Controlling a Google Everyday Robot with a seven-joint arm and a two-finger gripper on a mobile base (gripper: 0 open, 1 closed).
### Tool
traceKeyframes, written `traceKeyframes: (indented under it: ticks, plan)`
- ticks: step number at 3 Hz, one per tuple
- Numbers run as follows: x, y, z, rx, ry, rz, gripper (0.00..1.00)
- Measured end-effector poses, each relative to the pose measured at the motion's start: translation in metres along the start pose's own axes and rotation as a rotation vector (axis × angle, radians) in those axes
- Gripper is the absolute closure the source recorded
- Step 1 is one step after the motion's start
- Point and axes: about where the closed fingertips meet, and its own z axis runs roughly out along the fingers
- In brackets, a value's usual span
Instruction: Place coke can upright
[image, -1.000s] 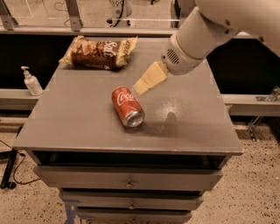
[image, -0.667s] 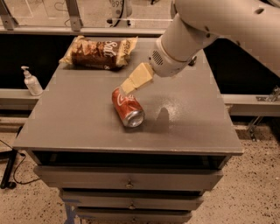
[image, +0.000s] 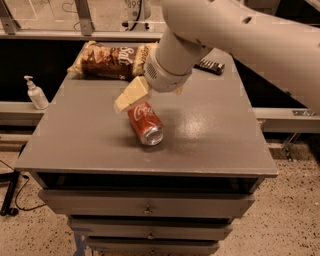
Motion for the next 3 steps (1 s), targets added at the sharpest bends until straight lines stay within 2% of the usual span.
traceKeyframes:
  ticks: [1, 2, 3]
  plan:
    - [-0.001, 0.008, 0.017, 0.032, 0.027, 0.004, 0.0]
    - [0.006, 0.003, 0.029, 0.072, 0.06, 0.017, 0.0]
    - [0.012, -0.003, 0.035, 0.102, 0.082, 0.033, 0.17]
